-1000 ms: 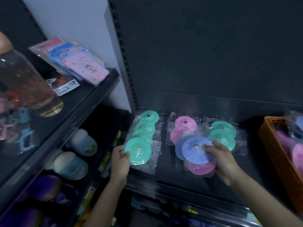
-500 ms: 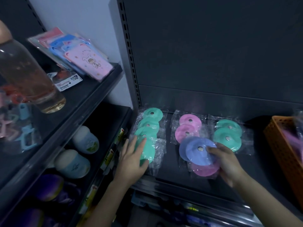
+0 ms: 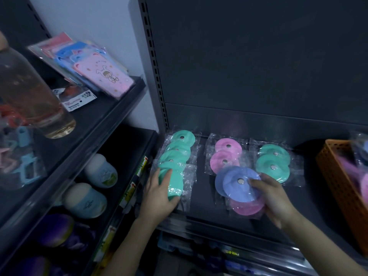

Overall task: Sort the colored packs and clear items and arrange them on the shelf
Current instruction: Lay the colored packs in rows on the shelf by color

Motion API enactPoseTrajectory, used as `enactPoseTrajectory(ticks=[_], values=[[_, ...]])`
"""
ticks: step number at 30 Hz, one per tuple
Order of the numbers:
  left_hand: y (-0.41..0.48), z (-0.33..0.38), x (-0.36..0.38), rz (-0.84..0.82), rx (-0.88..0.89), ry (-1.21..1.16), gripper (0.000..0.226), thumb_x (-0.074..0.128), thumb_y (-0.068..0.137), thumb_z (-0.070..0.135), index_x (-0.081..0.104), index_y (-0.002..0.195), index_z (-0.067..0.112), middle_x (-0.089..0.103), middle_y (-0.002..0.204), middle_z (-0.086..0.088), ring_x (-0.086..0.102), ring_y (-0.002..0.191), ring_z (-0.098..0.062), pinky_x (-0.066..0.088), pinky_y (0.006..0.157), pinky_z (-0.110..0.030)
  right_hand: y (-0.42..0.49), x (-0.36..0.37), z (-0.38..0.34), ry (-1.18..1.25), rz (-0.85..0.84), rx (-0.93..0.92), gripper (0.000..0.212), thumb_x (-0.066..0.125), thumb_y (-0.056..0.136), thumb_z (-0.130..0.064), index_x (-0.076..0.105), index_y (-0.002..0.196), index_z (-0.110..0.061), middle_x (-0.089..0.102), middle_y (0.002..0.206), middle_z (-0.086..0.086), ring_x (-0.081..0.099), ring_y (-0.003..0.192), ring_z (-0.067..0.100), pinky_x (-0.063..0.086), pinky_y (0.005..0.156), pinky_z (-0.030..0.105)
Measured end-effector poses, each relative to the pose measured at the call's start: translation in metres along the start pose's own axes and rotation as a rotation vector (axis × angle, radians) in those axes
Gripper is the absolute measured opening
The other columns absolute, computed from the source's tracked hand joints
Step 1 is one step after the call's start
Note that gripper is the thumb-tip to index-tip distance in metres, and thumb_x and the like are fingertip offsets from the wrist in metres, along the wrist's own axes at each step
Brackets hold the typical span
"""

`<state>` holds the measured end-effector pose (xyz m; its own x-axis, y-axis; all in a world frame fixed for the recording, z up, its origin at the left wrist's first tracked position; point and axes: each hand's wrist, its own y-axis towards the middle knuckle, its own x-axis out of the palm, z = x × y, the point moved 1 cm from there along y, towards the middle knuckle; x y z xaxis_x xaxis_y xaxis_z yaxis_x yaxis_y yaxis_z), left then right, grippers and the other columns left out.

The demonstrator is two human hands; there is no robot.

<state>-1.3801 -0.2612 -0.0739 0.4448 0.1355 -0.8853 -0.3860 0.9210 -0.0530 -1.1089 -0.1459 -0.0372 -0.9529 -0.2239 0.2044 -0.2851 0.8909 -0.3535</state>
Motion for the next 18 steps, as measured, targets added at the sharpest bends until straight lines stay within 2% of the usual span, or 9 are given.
enactPoseTrajectory(ticks=[3, 6, 8, 9, 11, 13, 15, 17, 18], values=[[0.004, -0.003, -0.004, -0.04, -0.057, -0.039, 0.101, 0.066, 0.074, 0.059, 0.004, 0.149, 0.035, -0.006, 0.158, -0.001, 0.0, 0.145, -0.027, 0.017, 0.117, -0.046, -0.001, -0.002, -0.001, 0.013, 0.0, -0.001, 0.011, 0.057, 0.086, -0.002, 0.065, 0.093, -0.005, 0.073, 0.086, 0.015, 0.07, 0.072, 0.025, 0.055, 0.058, 0.03], [0.006, -0.001, -0.005, -0.083, -0.068, 0.044, 0.099, 0.062, 0.078, 0.058, 0.0, 0.15, 0.03, -0.009, 0.159, -0.006, -0.005, 0.145, -0.028, 0.008, 0.118, -0.048, -0.004, -0.004, -0.002, 0.023, -0.006, -0.002, 0.012, 0.057, 0.086, -0.002, 0.067, 0.093, -0.006, 0.073, 0.088, 0.015, 0.07, 0.074, 0.025, 0.056, 0.059, 0.03], [0.005, 0.006, -0.006, -0.016, -0.036, 0.106, 0.097, 0.06, 0.081, 0.057, 0.002, 0.151, 0.026, -0.012, 0.158, -0.008, -0.013, 0.145, -0.028, -0.002, 0.116, -0.046, -0.005, -0.006, -0.003, 0.039, -0.008, -0.007, 0.014, 0.057, 0.086, -0.002, 0.068, 0.093, -0.008, 0.074, 0.09, 0.015, 0.071, 0.076, 0.025, 0.057, 0.059, 0.03], [0.005, 0.012, -0.007, 0.047, 0.007, 0.092, 0.094, 0.06, 0.082, 0.055, 0.006, 0.151, 0.023, -0.009, 0.159, -0.009, -0.012, 0.145, -0.026, -0.002, 0.116, -0.043, -0.006, -0.007, -0.003, 0.046, -0.008, -0.011, 0.015, 0.057, 0.086, -0.002, 0.069, 0.094, -0.008, 0.074, 0.091, 0.014, 0.071, 0.077, 0.025, 0.057, 0.06, 0.03], [0.004, 0.032, -0.009, 0.161, 0.127, -0.029, 0.08, 0.063, 0.084, 0.046, 0.025, 0.148, 0.017, 0.008, 0.159, -0.009, 0.002, 0.147, -0.022, 0.009, 0.116, -0.031, -0.009, -0.009, -0.004, 0.054, -0.004, -0.023, 0.017, 0.057, 0.086, -0.001, 0.068, 0.097, -0.007, 0.073, 0.093, 0.015, 0.07, 0.079, 0.026, 0.056, 0.066, 0.032], [0.002, 0.06, -0.007, 0.166, 0.241, -0.169, 0.06, 0.064, 0.086, 0.035, 0.044, 0.138, 0.013, 0.033, 0.151, -0.006, 0.027, 0.141, -0.02, 0.015, 0.109, -0.013, -0.011, -0.011, -0.006, 0.052, 0.013, -0.035, 0.017, 0.057, 0.086, -0.001, 0.067, 0.099, -0.005, 0.073, 0.094, 0.016, 0.069, 0.08, 0.026, 0.053, 0.072, 0.035], [-0.004, 0.095, 0.0, 0.083, 0.37, -0.251, 0.052, 0.063, 0.086, 0.035, 0.05, 0.133, 0.016, 0.048, 0.139, 0.004, 0.043, 0.13, -0.014, 0.014, 0.101, 0.001, -0.013, -0.012, -0.007, 0.063, 0.032, -0.047, 0.018, 0.057, 0.086, 0.0, 0.066, 0.101, -0.003, 0.073, 0.095, 0.017, 0.069, 0.081, 0.027, 0.053, 0.075, 0.038], [-0.009, 0.125, 0.008, 0.013, 0.402, -0.411, 0.058, 0.061, 0.082, 0.041, 0.042, 0.135, 0.028, 0.043, 0.129, 0.031, 0.042, 0.12, 0.009, 0.016, 0.09, 0.009, -0.016, -0.014, -0.009, 0.085, 0.033, -0.051, 0.019, 0.056, 0.087, -0.001, 0.065, 0.104, -0.001, 0.072, 0.098, 0.019, 0.068, 0.086, 0.031, 0.052, 0.08, 0.041], [-0.009, 0.136, 0.011, -0.015, 0.342, -0.514, 0.062, 0.062, 0.078, 0.045, 0.038, 0.134, 0.034, 0.037, 0.122, 0.044, 0.037, 0.114, 0.021, 0.018, 0.085, 0.011, -0.018, -0.016, -0.01, 0.101, 0.023, -0.051, 0.019, 0.057, 0.087, -0.002, 0.065, 0.104, -0.001, 0.071, 0.099, 0.02, 0.067, 0.088, 0.032, 0.052, 0.081, 0.042]])
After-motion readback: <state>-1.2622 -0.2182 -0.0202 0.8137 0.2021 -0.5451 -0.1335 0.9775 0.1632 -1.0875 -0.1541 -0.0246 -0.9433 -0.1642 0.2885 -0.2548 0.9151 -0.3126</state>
